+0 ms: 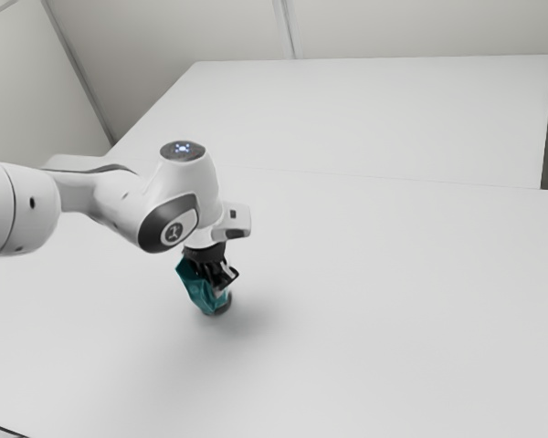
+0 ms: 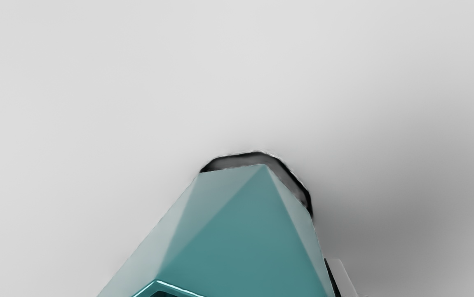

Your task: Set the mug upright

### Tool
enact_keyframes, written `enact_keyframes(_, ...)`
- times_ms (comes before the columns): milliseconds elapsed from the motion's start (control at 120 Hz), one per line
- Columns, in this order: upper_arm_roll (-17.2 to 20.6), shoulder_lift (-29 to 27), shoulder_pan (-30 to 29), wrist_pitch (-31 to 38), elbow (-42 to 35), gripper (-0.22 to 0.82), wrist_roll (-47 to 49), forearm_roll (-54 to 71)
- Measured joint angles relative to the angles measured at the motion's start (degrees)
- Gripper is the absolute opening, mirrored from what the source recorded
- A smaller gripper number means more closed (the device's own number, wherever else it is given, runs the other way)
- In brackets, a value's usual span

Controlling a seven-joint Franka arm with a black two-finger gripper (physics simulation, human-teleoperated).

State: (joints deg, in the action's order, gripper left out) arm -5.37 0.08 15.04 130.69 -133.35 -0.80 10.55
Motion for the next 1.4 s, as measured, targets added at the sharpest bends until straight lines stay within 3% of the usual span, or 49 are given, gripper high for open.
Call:
enact_keyframes(342,-0.3,0.2,0.1,1.3,-0.1,-0.16,1.9,-0.6)
enact_keyframes(958,-0.1,-0.3,0.3,1.2,0.4,0.16,1.9,-1.3)
enact_keyframes(1400,-0.1,-5.9,1.1,-1.4,0.6,0.26,2.0,-1.3)
